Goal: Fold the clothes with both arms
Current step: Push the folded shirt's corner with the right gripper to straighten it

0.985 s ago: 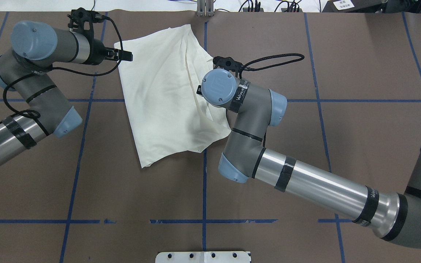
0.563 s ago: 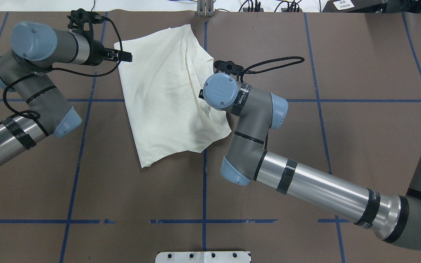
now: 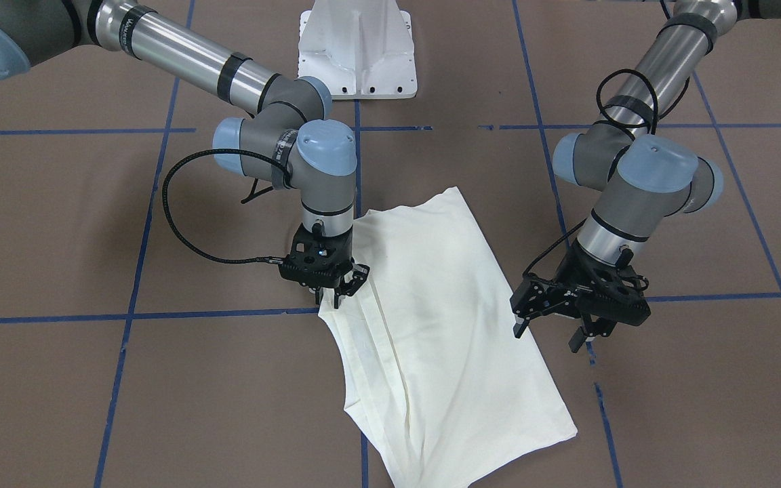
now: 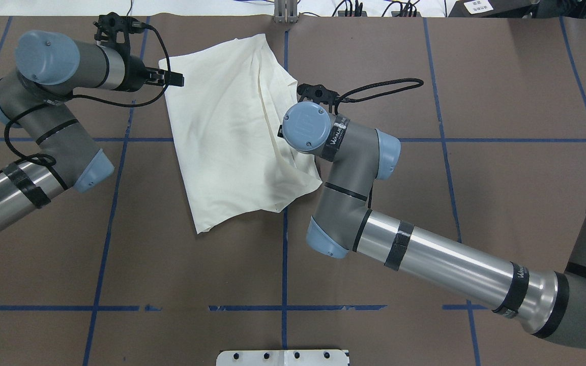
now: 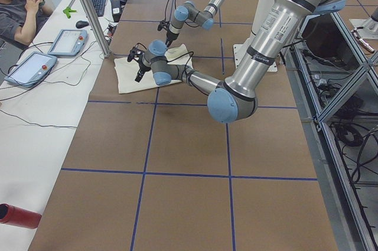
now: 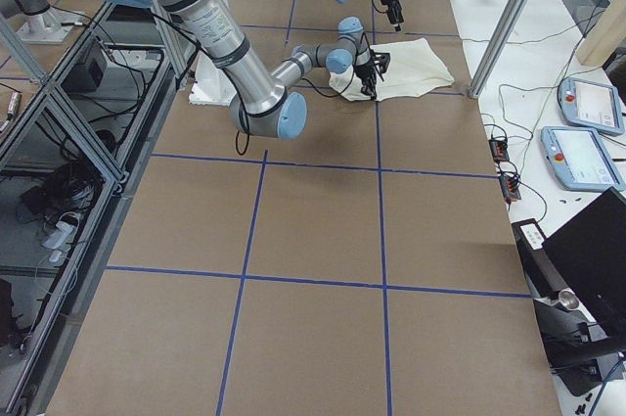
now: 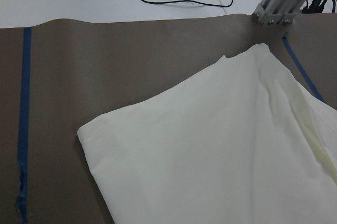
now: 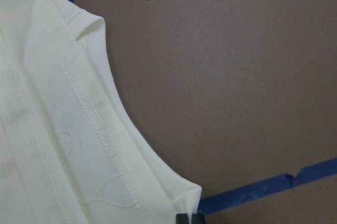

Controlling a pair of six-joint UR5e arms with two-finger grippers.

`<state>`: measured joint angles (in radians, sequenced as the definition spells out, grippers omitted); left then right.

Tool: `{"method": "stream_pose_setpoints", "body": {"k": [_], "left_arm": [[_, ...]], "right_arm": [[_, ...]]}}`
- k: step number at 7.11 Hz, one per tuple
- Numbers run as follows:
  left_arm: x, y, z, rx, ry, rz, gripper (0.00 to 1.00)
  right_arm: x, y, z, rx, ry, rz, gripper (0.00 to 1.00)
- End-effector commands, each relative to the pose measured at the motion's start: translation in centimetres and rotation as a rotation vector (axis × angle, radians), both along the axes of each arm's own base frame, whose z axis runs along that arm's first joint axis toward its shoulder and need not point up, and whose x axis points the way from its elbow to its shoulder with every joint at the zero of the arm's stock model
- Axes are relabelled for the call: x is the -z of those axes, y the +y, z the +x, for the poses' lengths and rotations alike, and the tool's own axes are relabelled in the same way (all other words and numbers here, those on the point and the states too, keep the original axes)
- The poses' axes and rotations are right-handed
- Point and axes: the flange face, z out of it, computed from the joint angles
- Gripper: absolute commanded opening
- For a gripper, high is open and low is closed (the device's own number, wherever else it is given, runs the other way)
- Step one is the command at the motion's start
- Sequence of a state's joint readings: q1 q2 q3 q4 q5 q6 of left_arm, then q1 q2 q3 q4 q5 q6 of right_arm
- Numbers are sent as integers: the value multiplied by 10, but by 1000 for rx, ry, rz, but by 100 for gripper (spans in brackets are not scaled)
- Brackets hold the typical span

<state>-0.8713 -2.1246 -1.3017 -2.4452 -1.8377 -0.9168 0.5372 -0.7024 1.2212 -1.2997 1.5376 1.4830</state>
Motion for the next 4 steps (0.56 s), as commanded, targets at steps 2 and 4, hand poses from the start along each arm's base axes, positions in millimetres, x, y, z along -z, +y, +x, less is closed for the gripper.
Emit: {"method": "stream_pose_setpoints", "body": {"k": [2,4], "left_arm": [[0,2,4,-6,1,0,100],[1,2,4,-5,2,0,100]], "right_arm": [[4,7,16,-3,-9,3,0],[-19,64,68,-5,-35,53,0]]}}
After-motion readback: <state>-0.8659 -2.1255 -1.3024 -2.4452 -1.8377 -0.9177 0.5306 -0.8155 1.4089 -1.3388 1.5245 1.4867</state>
